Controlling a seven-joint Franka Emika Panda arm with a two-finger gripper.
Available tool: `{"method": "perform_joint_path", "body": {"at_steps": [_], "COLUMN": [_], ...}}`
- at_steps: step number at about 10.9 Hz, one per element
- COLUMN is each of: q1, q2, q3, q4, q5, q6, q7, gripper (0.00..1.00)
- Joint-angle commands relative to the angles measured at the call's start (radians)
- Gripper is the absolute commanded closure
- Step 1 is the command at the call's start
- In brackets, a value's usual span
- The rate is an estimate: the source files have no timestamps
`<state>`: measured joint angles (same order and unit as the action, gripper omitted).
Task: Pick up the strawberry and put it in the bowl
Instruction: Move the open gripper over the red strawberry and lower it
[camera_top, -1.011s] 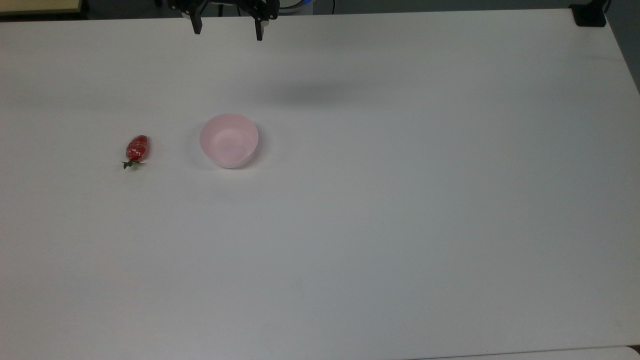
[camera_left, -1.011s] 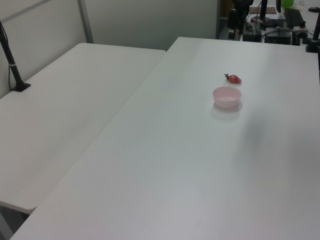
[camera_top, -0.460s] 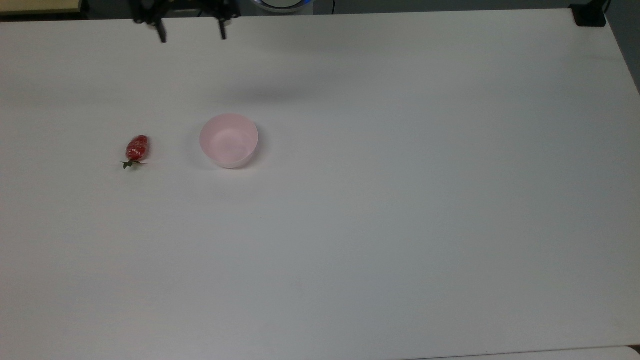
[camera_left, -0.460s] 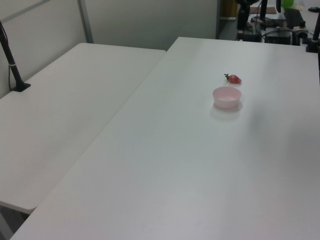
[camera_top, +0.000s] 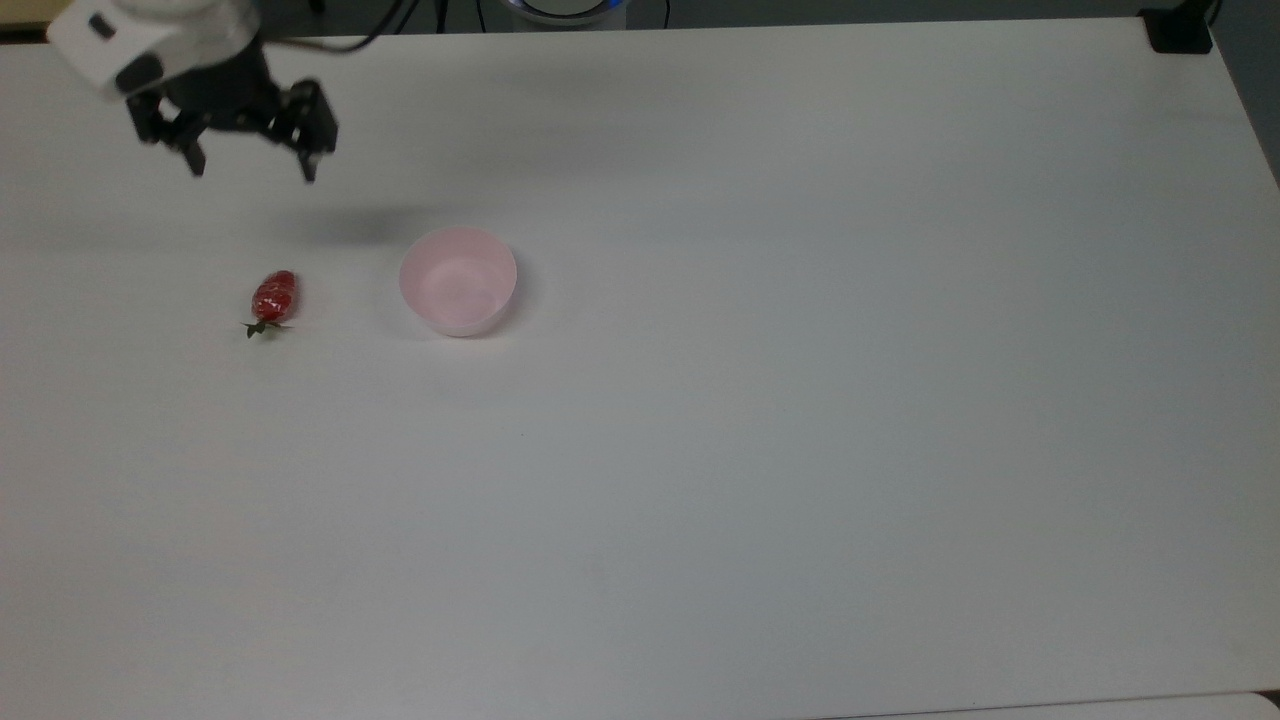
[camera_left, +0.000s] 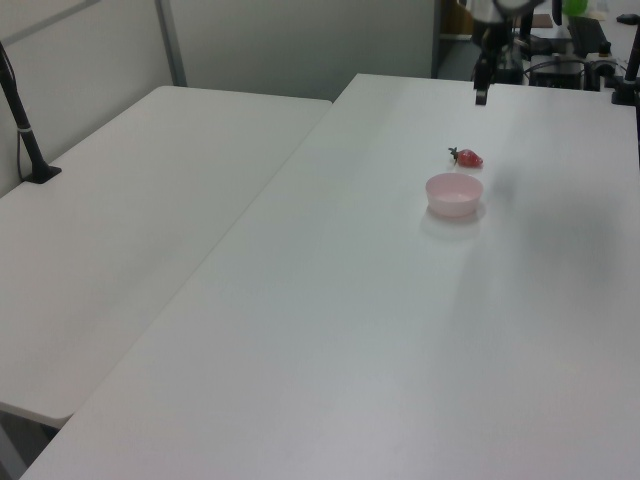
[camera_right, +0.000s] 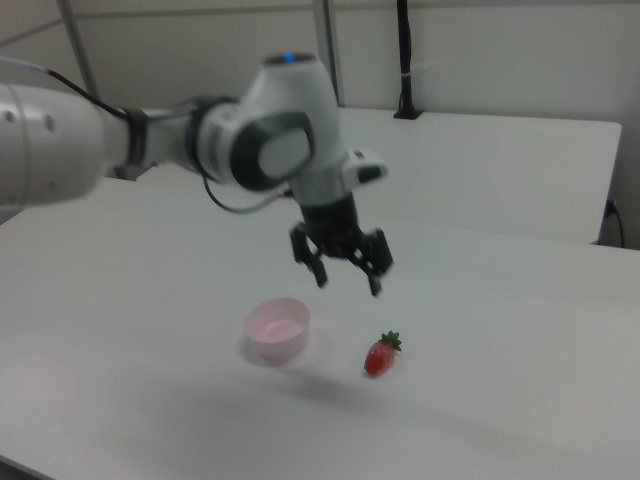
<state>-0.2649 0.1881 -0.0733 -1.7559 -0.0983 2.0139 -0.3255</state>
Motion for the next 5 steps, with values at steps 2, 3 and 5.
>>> {"method": "perform_joint_path", "body": {"at_steps": [2, 3, 5], "q1": [-0.023, -0.034, -0.036], "q2": [0.149, 0.177, 0.208], "q3": [-0.016, -0.016, -0.016], "q4": [-0.053, -0.053, -0.053], "q5": [-0.014, -0.014, -0.012], "q6": [0.247, 0.274, 0.281], "q7": [0.039, 0.045, 0.046], "gripper": [0.00, 0.00, 0.00]}}
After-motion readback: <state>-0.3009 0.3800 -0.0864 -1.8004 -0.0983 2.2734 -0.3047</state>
